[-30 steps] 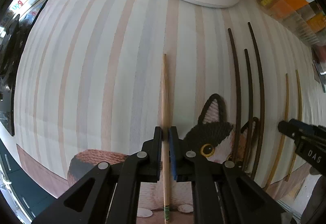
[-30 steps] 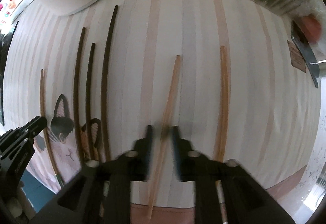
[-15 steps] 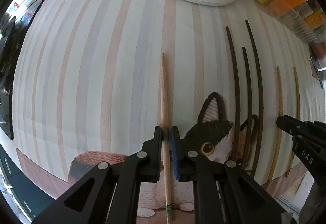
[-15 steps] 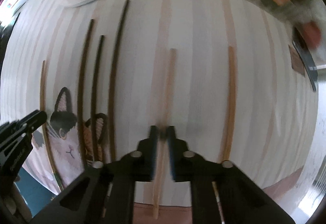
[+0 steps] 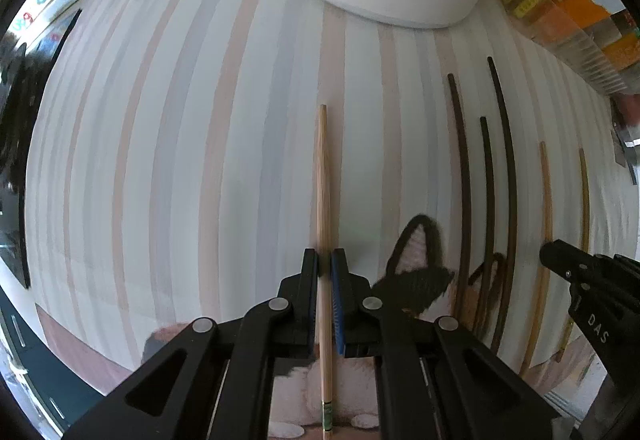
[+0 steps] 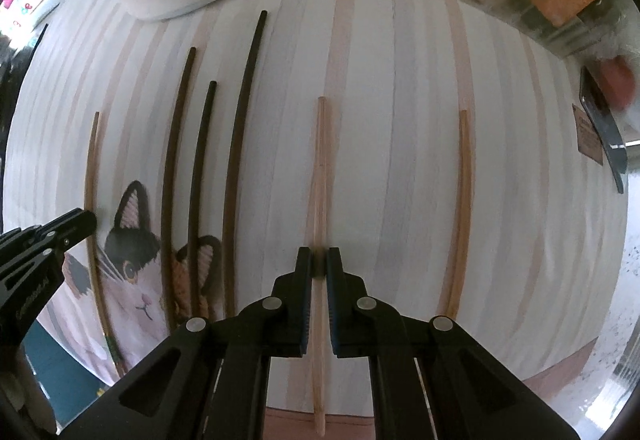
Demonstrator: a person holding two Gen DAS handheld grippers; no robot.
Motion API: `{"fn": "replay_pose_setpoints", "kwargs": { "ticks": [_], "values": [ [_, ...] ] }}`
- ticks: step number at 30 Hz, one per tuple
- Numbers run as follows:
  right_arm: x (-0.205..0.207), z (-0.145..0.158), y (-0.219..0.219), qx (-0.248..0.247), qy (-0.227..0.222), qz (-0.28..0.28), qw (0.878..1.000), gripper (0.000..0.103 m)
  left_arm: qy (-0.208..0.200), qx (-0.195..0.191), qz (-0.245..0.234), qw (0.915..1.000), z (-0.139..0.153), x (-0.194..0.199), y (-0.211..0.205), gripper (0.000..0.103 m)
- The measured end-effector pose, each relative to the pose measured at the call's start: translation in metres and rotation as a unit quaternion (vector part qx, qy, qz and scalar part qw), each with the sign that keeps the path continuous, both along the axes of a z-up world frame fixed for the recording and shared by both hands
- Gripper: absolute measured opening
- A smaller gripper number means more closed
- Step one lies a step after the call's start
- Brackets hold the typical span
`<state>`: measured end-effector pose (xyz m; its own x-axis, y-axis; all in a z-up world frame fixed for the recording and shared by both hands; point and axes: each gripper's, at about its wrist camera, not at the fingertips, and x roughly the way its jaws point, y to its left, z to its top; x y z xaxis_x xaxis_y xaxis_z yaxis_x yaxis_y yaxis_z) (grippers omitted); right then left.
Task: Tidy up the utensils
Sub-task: 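Hold both grasped chopsticks closed above the mat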
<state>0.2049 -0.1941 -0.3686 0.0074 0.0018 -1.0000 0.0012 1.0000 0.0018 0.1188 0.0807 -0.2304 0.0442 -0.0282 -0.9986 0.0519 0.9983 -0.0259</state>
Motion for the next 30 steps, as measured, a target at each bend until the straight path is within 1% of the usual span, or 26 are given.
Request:
{"fn": "replay_pose_setpoints", "kwargs": {
  "ticks": [1,6,8,12,16,20,23,27,30],
  "values": [
    [0.009,0.000,0.004,0.002,0.003,-0.005,1.000,0.007,-0.001,0.002,-0.004,1.0000,0.000,0.001,-0.002,0.004],
    [0.017,-0.001,0.004,0.003,0.018,-0.007,1.000,0.008,-0.001,0.008,-0.015,0.9998,-0.004,0.003,-0.009,0.005],
    [0.020,0.006,-0.006,0.002,0.023,-0.005,1.000,0.008,0.000,0.009,-0.017,0.9998,-0.004,0.004,-0.011,0.005],
    [0.032,0.000,-0.005,-0.004,0.034,-0.005,0.999,0.008,0.004,0.012,-0.024,0.9996,-0.006,0.003,-0.018,0.005],
    [0.040,-0.003,0.002,-0.017,0.041,-0.006,0.999,0.009,0.008,0.012,-0.030,0.9994,-0.010,0.012,-0.022,0.005],
    [0.044,-0.004,0.009,-0.019,0.035,-0.013,0.999,0.009,0.004,0.012,-0.024,0.9996,-0.010,0.011,-0.021,0.004],
    [0.041,-0.003,0.011,-0.018,0.020,-0.020,0.999,0.008,-0.003,0.013,-0.018,0.9997,-0.009,0.009,-0.022,0.004],
    [0.037,-0.002,0.012,-0.008,0.011,-0.029,0.999,0.007,-0.020,0.012,-0.020,0.9995,0.002,0.000,-0.022,0.004],
    [0.033,0.005,0.010,0.001,-0.004,-0.036,0.999,0.007,-0.036,0.007,-0.023,0.9991,0.014,-0.005,-0.024,0.004]
  ]
}}
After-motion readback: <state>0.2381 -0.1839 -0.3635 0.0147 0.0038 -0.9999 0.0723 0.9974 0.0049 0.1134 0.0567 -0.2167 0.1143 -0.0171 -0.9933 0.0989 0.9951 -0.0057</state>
